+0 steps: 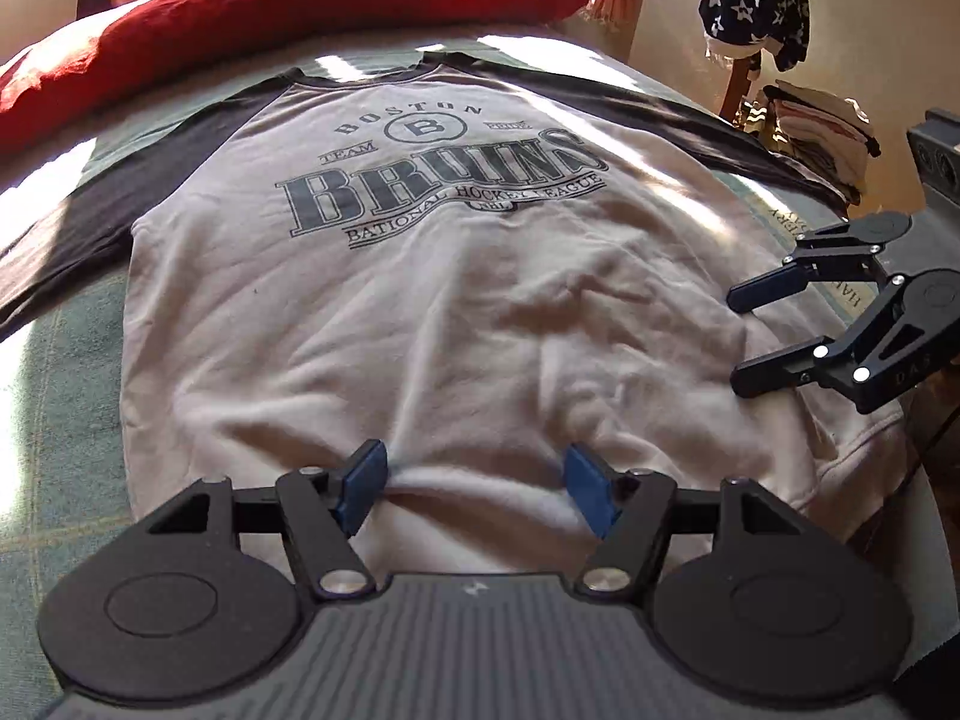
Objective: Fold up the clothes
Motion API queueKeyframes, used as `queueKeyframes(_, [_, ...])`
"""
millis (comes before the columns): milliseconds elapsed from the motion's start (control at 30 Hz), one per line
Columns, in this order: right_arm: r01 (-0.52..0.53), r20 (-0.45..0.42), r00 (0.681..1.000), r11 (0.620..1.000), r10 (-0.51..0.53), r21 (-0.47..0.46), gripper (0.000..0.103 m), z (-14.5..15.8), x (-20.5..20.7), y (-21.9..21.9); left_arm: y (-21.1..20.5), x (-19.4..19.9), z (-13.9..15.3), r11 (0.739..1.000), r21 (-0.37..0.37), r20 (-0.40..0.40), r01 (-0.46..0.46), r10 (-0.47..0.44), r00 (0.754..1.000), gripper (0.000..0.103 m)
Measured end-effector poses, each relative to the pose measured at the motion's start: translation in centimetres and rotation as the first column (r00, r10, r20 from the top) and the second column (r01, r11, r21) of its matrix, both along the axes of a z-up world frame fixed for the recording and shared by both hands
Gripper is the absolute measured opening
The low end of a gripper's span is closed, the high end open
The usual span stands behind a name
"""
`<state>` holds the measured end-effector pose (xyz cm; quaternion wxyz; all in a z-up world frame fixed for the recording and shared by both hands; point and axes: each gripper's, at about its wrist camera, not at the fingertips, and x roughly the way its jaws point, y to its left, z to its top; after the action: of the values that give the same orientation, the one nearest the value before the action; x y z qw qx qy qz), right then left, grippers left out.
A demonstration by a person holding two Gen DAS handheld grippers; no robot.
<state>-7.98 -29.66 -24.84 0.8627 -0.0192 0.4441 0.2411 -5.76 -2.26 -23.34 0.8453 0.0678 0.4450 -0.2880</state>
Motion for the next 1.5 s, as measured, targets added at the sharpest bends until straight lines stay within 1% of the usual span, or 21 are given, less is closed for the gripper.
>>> queueKeyframes(33, [-0.009, 0.031, 0.999, 1.000, 0.009, 0.012, 0.079, -0.5, -1.2, -0.8, 1.3, -0.7, -0.2, 1.000, -0.027, -0.006, -0.009, 0.009, 1.000, 0.067])
queueKeyframes(67, [-0.007, 0.043, 0.999, 1.000, 0.007, 0.008, 0.083, -0.6, -2.4, -1.6, 2.5, -1.4, -0.4, 0.999, -0.041, -0.011, -0.015, 0.014, 1.000, 0.067])
queueKeyframes(167, [0.037, 0.037, 0.999, 0.999, -0.036, -0.005, 0.088, -0.9, -5.1, -3.7, 5.0, -3.5, -0.2, 0.999, -0.038, -0.021, -0.024, 0.023, 1.000, 0.068])
queueKeyframes(200, [0.045, 0.032, 0.999, 0.999, -0.044, -0.012, 0.088, -0.9, -5.9, -4.2, 5.5, -3.9, -0.1, 0.999, -0.034, -0.028, -0.033, 0.032, 0.999, 0.068])
queueKeyframes(233, [0.041, 0.046, 0.998, 0.998, -0.039, -0.043, 0.088, -0.9, -6.7, -4.4, 5.6, -4.2, 0.1, 0.999, -0.018, -0.034, -0.038, 0.038, 0.999, 0.068])
queueKeyframes(300, [0.049, 0.051, 0.998, 0.996, -0.045, -0.077, 0.088, -0.4, -7.5, -4.2, 5.2, -4.6, 1.0, 0.999, 0.031, -0.024, -0.031, 0.032, 0.999, 0.067])
queueKeyframes(333, [0.053, 0.053, 0.997, 0.994, -0.048, -0.093, 0.088, -0.2, -7.8, -4.0, 4.9, -4.7, 1.6, 0.999, 0.037, -0.008, -0.024, 0.024, 1.000, 0.067])
queueKeyframes(400, [0.071, 0.077, 0.995, 0.992, -0.063, -0.103, 0.088, 1.0, -8.1, -3.2, 3.8, -4.9, 3.2, 1.000, 0.008, 0.048, 0.000, -0.001, 0.999, 0.068])
queueKeyframes(433, [0.063, 0.095, 0.994, 0.994, -0.054, -0.089, 0.089, 1.5, -8.2, -2.8, 3.3, -5.0, 3.9, 1.000, -0.006, 0.076, 0.013, -0.013, 0.997, 0.069])
queueKeyframes(500, [0.044, 0.141, 0.989, 0.998, -0.037, -0.046, 0.094, 2.5, -8.0, -1.4, 1.8, -4.6, 4.5, 0.999, -0.024, 0.099, 0.032, -0.029, 0.995, 0.071])
queueKeyframes(533, [0.041, 0.147, 0.988, 0.999, -0.036, -0.030, 0.094, 2.6, -7.7, -0.6, 1.1, -4.4, 4.3, 0.999, -0.026, 0.098, 0.036, -0.033, 0.995, 0.071])
queueKeyframes(567, [0.049, 0.130, 0.990, 0.999, -0.046, -0.024, 0.095, 2.2, -7.2, 0.2, 0.5, -4.1, 3.9, 0.999, -0.023, 0.090, 0.037, -0.034, 0.995, 0.071])
queueKeyframes(633, [0.066, 0.095, 0.993, 0.998, -0.064, -0.011, 0.095, 1.4, -6.1, 1.9, -0.2, -3.7, 2.3, 1.000, -0.007, 0.047, 0.019, -0.019, 0.999, 0.071])
queueKeyframes(700, [0.093, 0.052, 0.994, 0.995, -0.091, -0.041, 0.095, 0.0, -5.6, 2.7, 0.1, -4.0, 0.6, 1.000, 0.008, 0.007, -0.015, 0.015, 1.000, 0.071])
queueKeyframes(733, [0.109, 0.036, 0.994, 0.992, -0.107, -0.059, 0.096, -0.8, -5.5, 2.9, 0.5, -4.5, 0.5, 1.000, 0.001, 0.008, -0.025, 0.025, 1.000, 0.071])
queueKeyframes(800, [0.129, 0.045, 0.991, 0.990, -0.127, -0.059, 0.102, -1.0, -5.9, 3.0, 1.5, -5.6, 0.1, 0.999, -0.013, 0.010, -0.047, 0.047, 0.999, 0.072])
queueKeyframes(867, [0.148, 0.050, 0.988, 0.987, -0.145, -0.057, 0.103, -1.3, -6.1, 3.0, 2.4, -6.8, -0.2, 0.997, -0.027, 0.012, -0.068, 0.068, 0.998, 0.073])
queueKeyframes(967, [0.168, 0.055, 0.985, 0.985, -0.165, -0.048, 0.103, -1.4, -6.3, 2.9, 3.5, -8.6, -0.3, 0.996, -0.023, 0.016, -0.090, 0.091, 0.996, 0.074])
queueKeyframes(1100, [0.179, 0.074, 0.982, 0.982, -0.174, -0.065, 0.103, -1.6, -6.5, 3.3, 3.6, -10.3, 0.1, 0.997, 0.016, 0.061, -0.079, 0.078, 0.995, 0.074])
queueKeyframes(1233, [0.186, 0.077, 0.980, 0.981, -0.182, -0.061, 0.103, -1.7, -6.4, 3.2, 2.6, -10.3, 1.5, 0.998, 0.033, 0.090, -0.062, 0.059, 0.994, 0.074])
queueKeyframes(1500, [0.200, 0.073, 0.978, 0.977, -0.195, -0.068, 0.103, -1.8, -6.4, 3.4, 0.1, -8.4, 0.6, 0.999, 0.003, 0.066, -0.046, 0.046, 0.997, 0.074])
